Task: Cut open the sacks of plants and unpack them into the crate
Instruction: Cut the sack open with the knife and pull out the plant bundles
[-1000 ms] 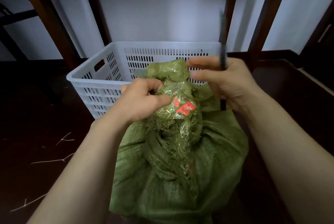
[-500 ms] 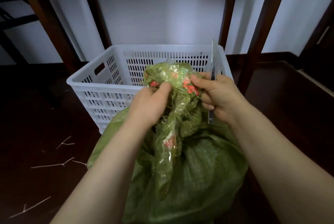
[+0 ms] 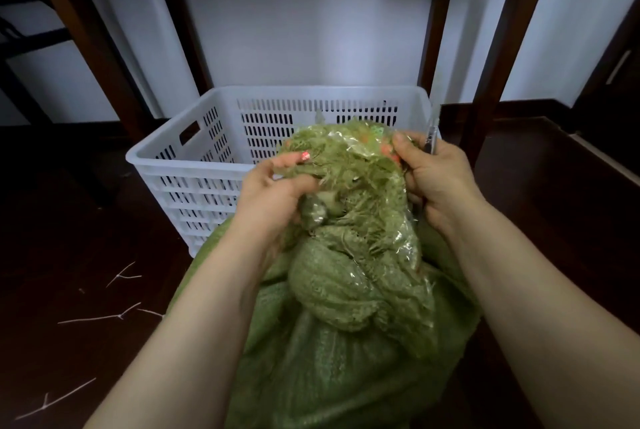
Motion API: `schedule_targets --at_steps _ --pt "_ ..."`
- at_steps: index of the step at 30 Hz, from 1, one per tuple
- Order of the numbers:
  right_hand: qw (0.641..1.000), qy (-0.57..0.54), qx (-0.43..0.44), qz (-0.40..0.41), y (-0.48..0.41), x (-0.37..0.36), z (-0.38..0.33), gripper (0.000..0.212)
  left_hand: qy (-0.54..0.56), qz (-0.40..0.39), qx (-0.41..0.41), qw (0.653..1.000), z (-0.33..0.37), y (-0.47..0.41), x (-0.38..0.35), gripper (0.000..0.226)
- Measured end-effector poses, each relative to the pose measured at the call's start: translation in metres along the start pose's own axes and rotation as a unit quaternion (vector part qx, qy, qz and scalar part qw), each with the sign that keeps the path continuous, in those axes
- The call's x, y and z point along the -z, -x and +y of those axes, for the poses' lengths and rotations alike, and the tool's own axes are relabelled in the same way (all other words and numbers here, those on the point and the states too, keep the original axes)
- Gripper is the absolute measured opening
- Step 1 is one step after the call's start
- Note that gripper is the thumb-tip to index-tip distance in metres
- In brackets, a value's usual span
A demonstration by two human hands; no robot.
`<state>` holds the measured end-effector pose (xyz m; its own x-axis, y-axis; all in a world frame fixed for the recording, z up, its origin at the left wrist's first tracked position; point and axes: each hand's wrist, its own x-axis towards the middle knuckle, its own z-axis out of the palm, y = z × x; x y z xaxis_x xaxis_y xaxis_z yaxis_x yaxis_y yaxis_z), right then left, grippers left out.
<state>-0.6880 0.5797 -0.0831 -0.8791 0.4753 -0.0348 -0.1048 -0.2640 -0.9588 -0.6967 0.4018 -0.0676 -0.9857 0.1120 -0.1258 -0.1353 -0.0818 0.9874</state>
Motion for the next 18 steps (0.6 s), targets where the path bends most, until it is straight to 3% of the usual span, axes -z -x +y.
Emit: schedule_targets --at_steps 3,13,16,18 --pt "0.999 0.035 -0.006 0.023 -0.002 0.014 0.002 0.009 -0.014 0.007 -0.044 0.999 0.007 -0.006 0.018 0.028" --pt "0.998 0.046 -0.033 0.008 -0.005 0.016 0.003 0.007 -0.027 0.092 -0.112 0.989 0.013 -0.010 0.030 0.037" --pt "0.998 0.032 -0.047 -0.038 -0.002 0.016 0.000 0.008 -0.006 0.069 -0.092 0.993 0.007 -0.013 0.032 0.028" --pt "0.996 0.024 -0.045 -0.077 0.000 0.018 -0.001 0.013 -0.068 0.057 -0.050 0.995 0.003 -0.013 0.033 0.044"
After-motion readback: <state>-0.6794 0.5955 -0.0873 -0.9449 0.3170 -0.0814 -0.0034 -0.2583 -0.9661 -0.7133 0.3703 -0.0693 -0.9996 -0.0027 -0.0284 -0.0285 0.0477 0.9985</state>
